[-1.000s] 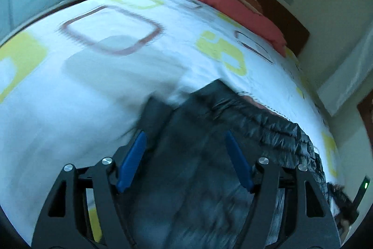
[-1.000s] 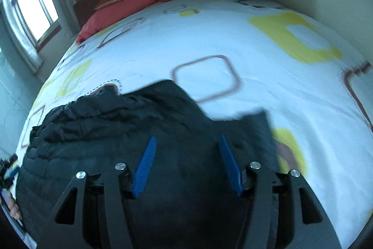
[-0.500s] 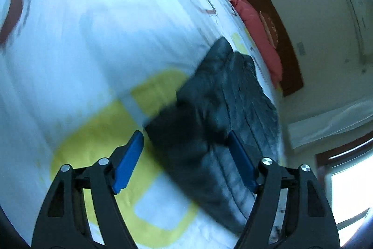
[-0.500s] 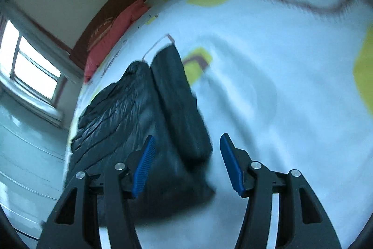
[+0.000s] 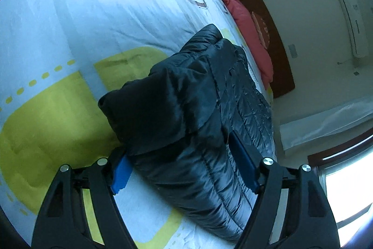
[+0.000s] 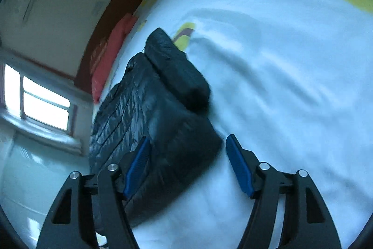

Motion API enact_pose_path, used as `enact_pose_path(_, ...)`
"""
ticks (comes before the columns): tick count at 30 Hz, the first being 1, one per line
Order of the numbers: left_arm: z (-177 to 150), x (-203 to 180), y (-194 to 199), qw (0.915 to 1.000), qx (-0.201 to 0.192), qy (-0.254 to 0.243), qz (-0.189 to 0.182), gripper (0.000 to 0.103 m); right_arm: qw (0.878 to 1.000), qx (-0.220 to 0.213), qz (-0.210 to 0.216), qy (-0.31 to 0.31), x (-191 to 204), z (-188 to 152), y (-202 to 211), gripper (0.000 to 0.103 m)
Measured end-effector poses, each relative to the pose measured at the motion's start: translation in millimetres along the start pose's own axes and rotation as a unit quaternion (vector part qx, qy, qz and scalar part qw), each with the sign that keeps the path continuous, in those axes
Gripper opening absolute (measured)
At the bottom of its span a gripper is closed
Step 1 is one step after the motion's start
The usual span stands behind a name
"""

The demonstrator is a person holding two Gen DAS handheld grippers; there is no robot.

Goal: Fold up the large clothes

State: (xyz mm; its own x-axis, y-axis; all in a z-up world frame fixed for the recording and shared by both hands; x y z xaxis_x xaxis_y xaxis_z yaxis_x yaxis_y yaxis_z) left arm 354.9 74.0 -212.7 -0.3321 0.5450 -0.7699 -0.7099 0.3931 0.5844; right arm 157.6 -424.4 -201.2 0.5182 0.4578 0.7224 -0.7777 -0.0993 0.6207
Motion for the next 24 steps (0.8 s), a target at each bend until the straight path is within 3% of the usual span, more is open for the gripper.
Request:
enact_pose_path(5,3,-8,-7,0.9998,-0.008,-0.006,0.017,0.071,1.0,-0.006,0.008,0.005,13,16,-24,0.066)
enact_pose_path(7,5,-6,-9,0.9997,-0.01,0.004,0.023,0.064,1.0,-0.017,0.009,0.008,18,21,-32,0.055)
enact_pose_path(8,6,-6,-10,0.9997,-0.01,0.007,0.021,0.056,1.0,-0.014,0.012,0.006,17,22,-36,0.044)
enact_pose_path(9,6,-7,-11,0.9998,-0.009,0.007,0.017,0.046,1.0,-0.016,0.015,0.001,16,23,-37,0.04)
enact_pose_path(12,2,-13,-7,0.9997,-0.016,-0.009,0.019,0.03,0.999,-0.024,0.035,0.014,18,20,-30,0.027)
enact_pose_path(14,0,-19,-2,0.9992,-0.021,-0.026,0.022,0.025,0.998,-0.026,0.048,0.016,17,17,-21,0.023)
enact_pose_path(24,-30,15,70,0.9995,-0.008,-0.022,0.024,0.022,0.998,0.002,0.065,0.006,-12,-21,36,0.021)
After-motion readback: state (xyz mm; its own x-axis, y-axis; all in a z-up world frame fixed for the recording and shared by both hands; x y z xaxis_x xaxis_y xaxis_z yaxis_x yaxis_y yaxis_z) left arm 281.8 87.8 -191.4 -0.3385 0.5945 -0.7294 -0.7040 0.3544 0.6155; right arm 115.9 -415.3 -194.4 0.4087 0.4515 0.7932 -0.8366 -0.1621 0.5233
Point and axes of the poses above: each gripper's, at about its wrist camera, not at the fingertips, and y roughly against the way its jaws point, x to its left, z to its top, the point moved 2 cm from there along -y, roughly the way its jaws point, and after that the axes turned 2 degrees about y, right-handed, at the moved point
